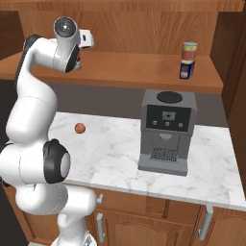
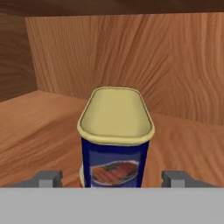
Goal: Stack two cans on top of the other two cans in the cabinet.
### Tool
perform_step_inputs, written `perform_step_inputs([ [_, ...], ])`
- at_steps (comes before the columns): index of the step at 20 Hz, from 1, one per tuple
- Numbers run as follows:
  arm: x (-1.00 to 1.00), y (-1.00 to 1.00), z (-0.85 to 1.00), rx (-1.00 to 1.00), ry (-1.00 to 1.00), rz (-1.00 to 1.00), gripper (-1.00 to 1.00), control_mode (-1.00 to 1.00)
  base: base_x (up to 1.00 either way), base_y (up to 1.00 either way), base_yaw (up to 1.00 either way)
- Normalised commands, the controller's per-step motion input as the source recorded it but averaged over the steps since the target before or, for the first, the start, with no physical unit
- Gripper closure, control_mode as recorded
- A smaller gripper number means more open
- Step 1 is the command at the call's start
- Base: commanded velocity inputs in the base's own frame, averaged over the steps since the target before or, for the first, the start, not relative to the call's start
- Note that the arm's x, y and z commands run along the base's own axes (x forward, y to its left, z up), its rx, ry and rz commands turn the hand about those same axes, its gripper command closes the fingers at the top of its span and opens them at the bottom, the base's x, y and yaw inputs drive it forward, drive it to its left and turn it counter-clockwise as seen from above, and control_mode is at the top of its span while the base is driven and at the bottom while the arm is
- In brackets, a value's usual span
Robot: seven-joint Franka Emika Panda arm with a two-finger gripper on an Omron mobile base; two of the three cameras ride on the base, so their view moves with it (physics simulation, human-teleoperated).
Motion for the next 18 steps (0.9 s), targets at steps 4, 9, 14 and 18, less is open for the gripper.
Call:
perform_step_inputs([
  [4, 0.00, 0.00, 0.00, 0.00, 0.00, 0.00, -1.00, -1.00, 0.00, 0.00, 0.00],
  [9, -0.03, -0.03, 0.00, 0.00, 0.00, 0.00, -1.00, -1.00, 0.00, 0.00, 0.00],
  [14, -0.30, -0.18, -0.03, 0.00, 0.00, 0.00, -1.00, -1.00, 0.00, 0.00, 0.00],
  [18, -0.48, -0.21, -0.14, 0.00, -0.05, 0.00, -1.00, -1.00, 0.00, 0.00, 0.00],
])
